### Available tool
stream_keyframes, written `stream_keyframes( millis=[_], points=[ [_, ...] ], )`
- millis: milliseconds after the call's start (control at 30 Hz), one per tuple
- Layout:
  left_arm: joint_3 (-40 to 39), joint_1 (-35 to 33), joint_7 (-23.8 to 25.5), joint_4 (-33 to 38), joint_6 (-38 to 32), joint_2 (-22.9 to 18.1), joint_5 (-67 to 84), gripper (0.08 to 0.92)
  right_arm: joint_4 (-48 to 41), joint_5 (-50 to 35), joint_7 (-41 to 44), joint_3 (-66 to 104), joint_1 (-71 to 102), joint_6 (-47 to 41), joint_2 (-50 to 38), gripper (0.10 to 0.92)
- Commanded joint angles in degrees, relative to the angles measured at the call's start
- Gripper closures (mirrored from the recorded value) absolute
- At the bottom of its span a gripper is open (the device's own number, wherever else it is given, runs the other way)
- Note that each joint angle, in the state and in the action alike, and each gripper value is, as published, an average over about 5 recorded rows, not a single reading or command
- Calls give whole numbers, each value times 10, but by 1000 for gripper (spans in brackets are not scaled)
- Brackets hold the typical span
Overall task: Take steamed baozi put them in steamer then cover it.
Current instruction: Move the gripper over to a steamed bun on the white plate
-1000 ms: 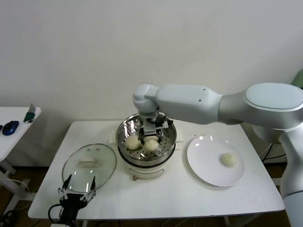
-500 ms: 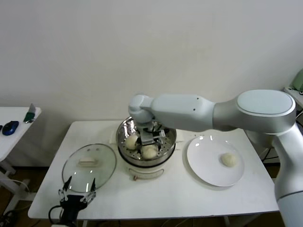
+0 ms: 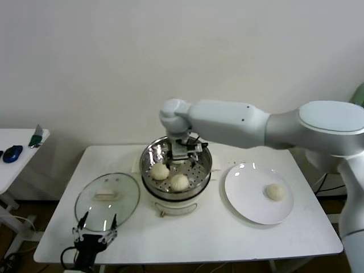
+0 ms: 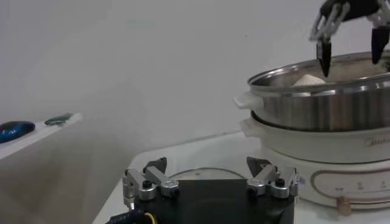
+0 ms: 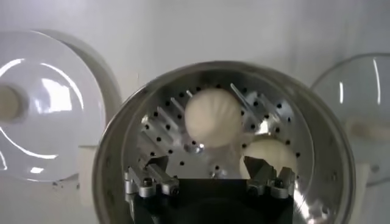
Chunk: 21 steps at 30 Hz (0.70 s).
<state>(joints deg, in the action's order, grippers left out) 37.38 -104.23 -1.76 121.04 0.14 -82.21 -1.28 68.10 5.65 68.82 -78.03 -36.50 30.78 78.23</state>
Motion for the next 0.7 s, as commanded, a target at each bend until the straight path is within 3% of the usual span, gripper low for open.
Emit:
stream_keyframes(
  millis=[33,367,700],
  points=[
    [-2,2,0,2,0,1,1,177,29,-174,-100,-121,-117,-235,-168,203],
    [-7,13,1,14,16,0,10,177,39,-299,-80,-110,-47,-454,-337,203],
    [-7,9,2,27,27,-3,13,177,-16,-162,-48,-17,123,-450,-409,203]
  ],
)
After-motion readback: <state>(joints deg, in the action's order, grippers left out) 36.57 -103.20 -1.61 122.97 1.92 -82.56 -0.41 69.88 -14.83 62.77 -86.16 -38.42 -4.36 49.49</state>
